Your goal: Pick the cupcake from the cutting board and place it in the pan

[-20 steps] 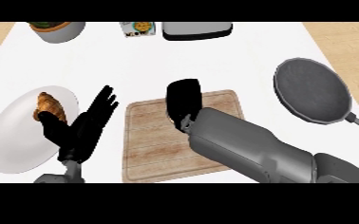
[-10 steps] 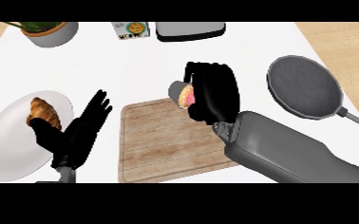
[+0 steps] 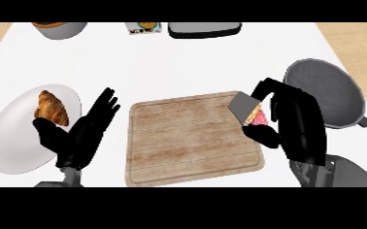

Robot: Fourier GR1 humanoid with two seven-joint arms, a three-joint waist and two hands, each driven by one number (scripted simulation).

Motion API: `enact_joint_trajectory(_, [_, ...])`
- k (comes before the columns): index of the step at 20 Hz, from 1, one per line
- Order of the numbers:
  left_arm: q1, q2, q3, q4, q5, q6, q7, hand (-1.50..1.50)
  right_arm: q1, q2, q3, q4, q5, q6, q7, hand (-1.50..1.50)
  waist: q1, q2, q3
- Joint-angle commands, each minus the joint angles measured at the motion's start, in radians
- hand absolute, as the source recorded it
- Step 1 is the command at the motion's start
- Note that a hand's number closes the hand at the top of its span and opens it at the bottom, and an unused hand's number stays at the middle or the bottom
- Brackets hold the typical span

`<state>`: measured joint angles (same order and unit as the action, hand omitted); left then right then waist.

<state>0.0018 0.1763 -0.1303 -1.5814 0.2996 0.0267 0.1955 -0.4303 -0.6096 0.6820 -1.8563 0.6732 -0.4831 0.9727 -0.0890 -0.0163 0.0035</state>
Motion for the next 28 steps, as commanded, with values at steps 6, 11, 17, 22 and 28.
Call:
enact_joint_trajectory(6, [-0.025,0.006,-0.018,-0.004,0.004,-0.062,0.024,0.0,0.31,-0.204,-0.244,0.076,-0.058,-0.185,-0.257,1.5,0.081,0.017,-0.003])
enact_joint_trajectory(11, [-0.053,-0.014,-0.022,-0.014,-0.022,-0.033,0.031,0.0,0.249,-0.092,-0.328,0.371,-0.022,-0.328,-0.396,1.5,0.099,0.02,-0.002])
enact_joint_trajectory(17, [-0.107,-0.038,-0.031,0.032,-0.047,-0.025,0.035,0.0,0.18,-0.022,-0.465,0.669,-0.175,-0.463,-0.637,1.5,0.106,0.024,0.0])
enact_joint_trajectory(22, [-0.097,-0.026,-0.007,0.069,-0.022,-0.078,0.008,0.0,0.07,-0.009,-0.595,0.912,-0.385,-0.389,-0.954,1.5,0.111,0.025,0.0])
enact_joint_trajectory(28, [-0.136,-0.064,-0.01,0.086,-0.037,-0.054,0.02,0.0,-0.111,0.0,-0.738,1.24,-0.462,-0.287,-1.235,1.5,0.115,0.027,-0.001])
